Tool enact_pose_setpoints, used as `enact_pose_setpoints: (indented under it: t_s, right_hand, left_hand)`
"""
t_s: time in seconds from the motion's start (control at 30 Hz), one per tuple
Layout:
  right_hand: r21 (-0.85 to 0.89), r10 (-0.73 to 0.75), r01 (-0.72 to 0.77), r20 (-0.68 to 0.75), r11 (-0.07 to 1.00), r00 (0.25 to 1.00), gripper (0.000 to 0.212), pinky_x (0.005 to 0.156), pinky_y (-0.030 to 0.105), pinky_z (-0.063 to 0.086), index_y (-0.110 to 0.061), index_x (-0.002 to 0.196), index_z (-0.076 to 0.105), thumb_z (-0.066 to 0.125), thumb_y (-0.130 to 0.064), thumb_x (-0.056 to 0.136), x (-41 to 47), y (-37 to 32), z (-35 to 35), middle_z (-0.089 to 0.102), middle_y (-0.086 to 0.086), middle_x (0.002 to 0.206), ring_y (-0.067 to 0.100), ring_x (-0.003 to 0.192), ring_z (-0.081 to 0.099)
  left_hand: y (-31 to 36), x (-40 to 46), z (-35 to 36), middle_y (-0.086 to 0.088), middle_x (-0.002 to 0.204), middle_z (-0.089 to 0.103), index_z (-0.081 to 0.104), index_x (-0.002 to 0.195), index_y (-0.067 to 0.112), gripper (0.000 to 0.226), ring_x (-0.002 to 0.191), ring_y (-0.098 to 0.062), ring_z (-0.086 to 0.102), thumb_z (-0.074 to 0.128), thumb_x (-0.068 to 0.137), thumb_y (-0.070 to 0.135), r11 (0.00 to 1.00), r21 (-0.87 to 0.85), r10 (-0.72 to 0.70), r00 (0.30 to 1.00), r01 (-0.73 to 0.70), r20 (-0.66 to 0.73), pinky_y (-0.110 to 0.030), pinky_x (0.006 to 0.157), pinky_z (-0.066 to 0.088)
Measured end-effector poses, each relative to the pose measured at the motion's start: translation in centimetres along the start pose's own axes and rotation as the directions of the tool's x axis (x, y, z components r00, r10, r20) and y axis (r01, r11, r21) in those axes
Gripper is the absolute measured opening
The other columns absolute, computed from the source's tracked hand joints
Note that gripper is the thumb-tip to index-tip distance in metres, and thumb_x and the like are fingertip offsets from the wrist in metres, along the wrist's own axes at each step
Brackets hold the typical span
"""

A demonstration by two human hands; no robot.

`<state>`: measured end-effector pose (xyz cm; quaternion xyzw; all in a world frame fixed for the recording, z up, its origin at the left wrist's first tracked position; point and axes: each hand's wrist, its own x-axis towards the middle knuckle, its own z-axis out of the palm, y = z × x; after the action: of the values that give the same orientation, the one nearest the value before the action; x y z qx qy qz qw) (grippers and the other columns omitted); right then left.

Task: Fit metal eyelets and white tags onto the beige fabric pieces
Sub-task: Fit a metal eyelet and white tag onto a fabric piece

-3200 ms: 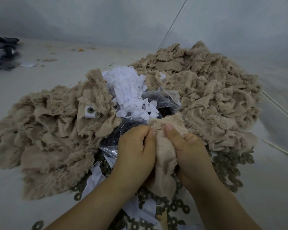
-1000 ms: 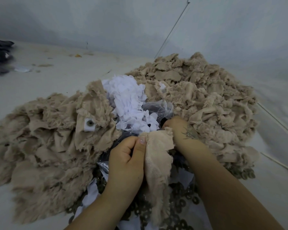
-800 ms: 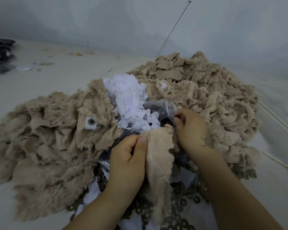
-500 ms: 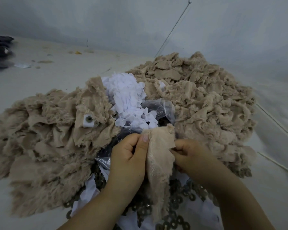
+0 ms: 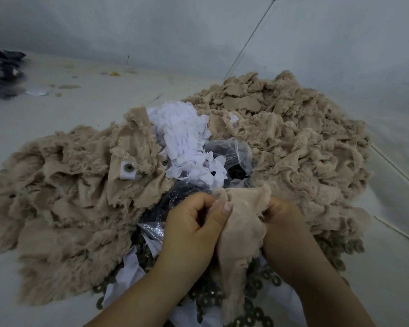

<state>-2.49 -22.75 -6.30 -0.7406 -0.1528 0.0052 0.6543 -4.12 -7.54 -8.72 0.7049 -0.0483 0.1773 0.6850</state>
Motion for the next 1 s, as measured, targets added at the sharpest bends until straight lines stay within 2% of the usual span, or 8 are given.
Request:
enact_pose_setpoints:
  t_s: [0.27,0.43,0.53,0.6,0.67,0.73,0.83,1.0]
  right_hand:
    - [0.065,0.011,-0.005,-0.103,0.998,0.995,0.017,0.060,0.031,0.061,-0.006,0.095,0.076,0.074,0.001,0.080,-0.2,0.4,0.7,0.077,0.009,0.084,0.027,0.077,0.074]
    - [0.192,0.128,-0.106,-0.107,0.976,0.986,0.012,0.054,0.018,0.055,-0.010,0.073,0.076,0.069,-0.002,0.078,0.1,1.1,0.8,0.074,0.011,0.072,0.014,0.065,0.074]
    - [0.201,0.133,-0.117,-0.071,0.973,0.989,0.010,0.060,0.042,0.062,-0.010,0.086,0.079,0.072,-0.003,0.082,0.1,1.1,0.8,0.075,0.019,0.083,0.040,0.075,0.072]
    - [0.248,0.195,-0.174,-0.066,0.953,0.978,0.004,0.063,0.040,0.062,-0.013,0.082,0.077,0.073,-0.014,0.083,0.1,1.5,0.4,0.075,0.011,0.079,0.040,0.073,0.069]
    - [0.354,0.278,-0.247,-0.039,0.902,0.960,0.032,0.067,0.044,0.059,-0.005,0.080,0.073,0.069,-0.037,0.078,0.0,1.4,0.3,0.071,0.019,0.082,0.044,0.077,0.064]
    - [0.335,0.262,-0.248,0.004,0.909,0.965,0.070,0.078,0.064,0.055,0.010,0.096,0.067,0.075,-0.055,0.073,0.0,1.4,0.3,0.065,0.039,0.098,0.058,0.091,0.061]
    - [0.264,0.184,-0.169,-0.033,0.950,0.982,0.044,0.081,0.053,0.060,-0.005,0.097,0.076,0.080,-0.042,0.074,-0.2,1.4,0.7,0.074,0.023,0.097,0.043,0.095,0.071]
    - [0.347,0.207,-0.184,-0.029,0.919,0.978,0.027,0.085,0.046,0.059,-0.006,0.098,0.077,0.071,-0.022,0.078,-0.1,1.3,0.4,0.075,0.020,0.101,0.036,0.098,0.072]
  left_hand:
    - [-0.1,0.2,-0.3,0.013,0.057,0.054,0.064,0.066,0.023,0.021,0.055,0.000,0.048,0.070,0.075,0.040,1.000,-0.020,0.005,1.000,-0.005,0.013,-0.017,0.054,0.042]
    - [-0.6,0.3,-0.4,0.009,0.059,0.056,0.066,0.066,0.023,0.019,0.057,-0.004,0.051,0.076,0.078,0.033,1.000,0.002,0.016,0.999,-0.016,0.034,-0.021,0.056,0.045]
    - [-0.6,0.3,-0.5,0.007,0.059,0.059,0.067,0.067,0.022,0.015,0.057,-0.005,0.054,0.074,0.077,0.030,1.000,0.001,0.018,0.999,-0.018,0.035,-0.022,0.055,0.047]
    - [-0.6,0.4,-0.5,0.002,0.061,0.061,0.067,0.068,0.021,0.015,0.058,-0.008,0.055,0.074,0.076,0.031,1.000,0.019,0.020,0.999,-0.021,0.025,-0.027,0.055,0.049]
    - [-0.6,0.4,-0.5,-0.003,0.062,0.061,0.066,0.068,0.018,0.017,0.058,-0.014,0.055,0.074,0.076,0.031,0.999,0.040,0.031,0.999,-0.031,0.013,-0.035,0.056,0.050]
    - [-0.5,0.3,-0.5,-0.008,0.063,0.059,0.064,0.066,0.014,0.022,0.057,-0.022,0.053,0.074,0.076,0.032,0.997,0.064,0.045,0.999,-0.046,0.003,-0.038,0.056,0.048]
    - [-0.6,0.2,-0.4,-0.010,0.063,0.059,0.065,0.068,0.010,0.023,0.056,-0.022,0.052,0.077,0.080,0.025,0.996,0.078,0.045,0.999,-0.047,0.030,-0.037,0.053,0.047]
    - [0.1,0.0,-0.5,-0.007,0.070,0.069,0.073,0.076,0.014,0.012,0.063,-0.017,0.062,0.073,0.081,0.025,0.997,-0.047,-0.053,0.993,0.059,0.106,-0.037,0.057,0.055]
